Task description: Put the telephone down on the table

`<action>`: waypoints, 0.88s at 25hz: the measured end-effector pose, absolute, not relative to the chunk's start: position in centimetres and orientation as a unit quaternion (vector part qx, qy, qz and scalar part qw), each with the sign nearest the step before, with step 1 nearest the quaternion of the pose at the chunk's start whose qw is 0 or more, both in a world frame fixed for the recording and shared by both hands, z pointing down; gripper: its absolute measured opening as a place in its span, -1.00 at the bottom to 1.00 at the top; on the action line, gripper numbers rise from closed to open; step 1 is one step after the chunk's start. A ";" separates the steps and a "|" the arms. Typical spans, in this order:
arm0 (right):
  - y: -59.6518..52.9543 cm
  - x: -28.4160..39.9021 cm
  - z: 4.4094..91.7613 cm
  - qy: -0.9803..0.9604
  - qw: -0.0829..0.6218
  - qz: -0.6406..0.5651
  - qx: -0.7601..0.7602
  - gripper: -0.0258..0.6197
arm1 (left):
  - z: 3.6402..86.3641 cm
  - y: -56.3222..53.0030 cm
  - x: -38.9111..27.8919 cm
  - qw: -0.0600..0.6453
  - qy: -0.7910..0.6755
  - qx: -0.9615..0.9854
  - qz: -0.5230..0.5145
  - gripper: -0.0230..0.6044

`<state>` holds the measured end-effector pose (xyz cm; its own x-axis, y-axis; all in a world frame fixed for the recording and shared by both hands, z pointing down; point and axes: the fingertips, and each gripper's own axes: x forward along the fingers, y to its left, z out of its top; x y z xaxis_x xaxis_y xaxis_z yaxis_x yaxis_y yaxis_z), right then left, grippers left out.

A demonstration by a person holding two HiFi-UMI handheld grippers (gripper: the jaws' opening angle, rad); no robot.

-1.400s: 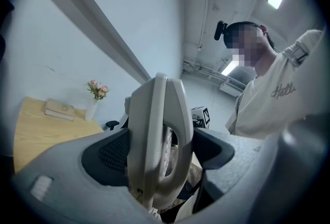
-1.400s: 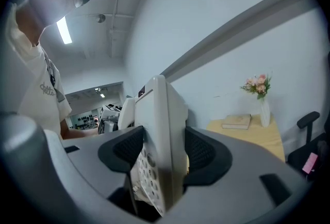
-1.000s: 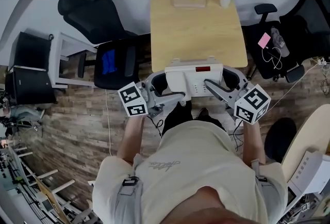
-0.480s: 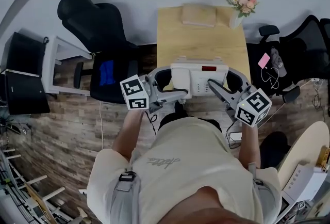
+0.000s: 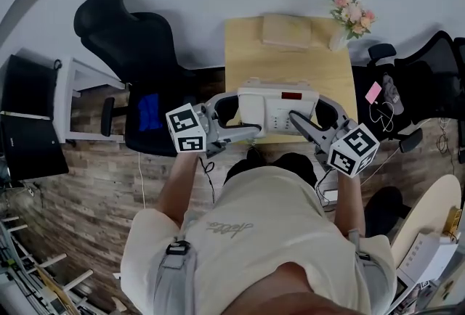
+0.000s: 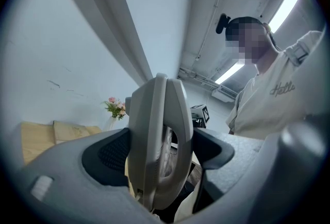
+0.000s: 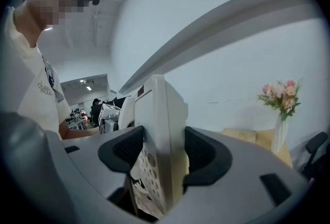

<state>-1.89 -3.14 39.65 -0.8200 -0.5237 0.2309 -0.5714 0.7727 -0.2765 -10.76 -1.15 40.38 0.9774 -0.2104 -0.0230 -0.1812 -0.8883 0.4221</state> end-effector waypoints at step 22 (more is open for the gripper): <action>-16.0 5.9 45.8 -0.934 0.091 0.242 0.245 -0.18 | 45.9 -13.3 -2.8 0.283 -0.138 0.949 -0.001 0.27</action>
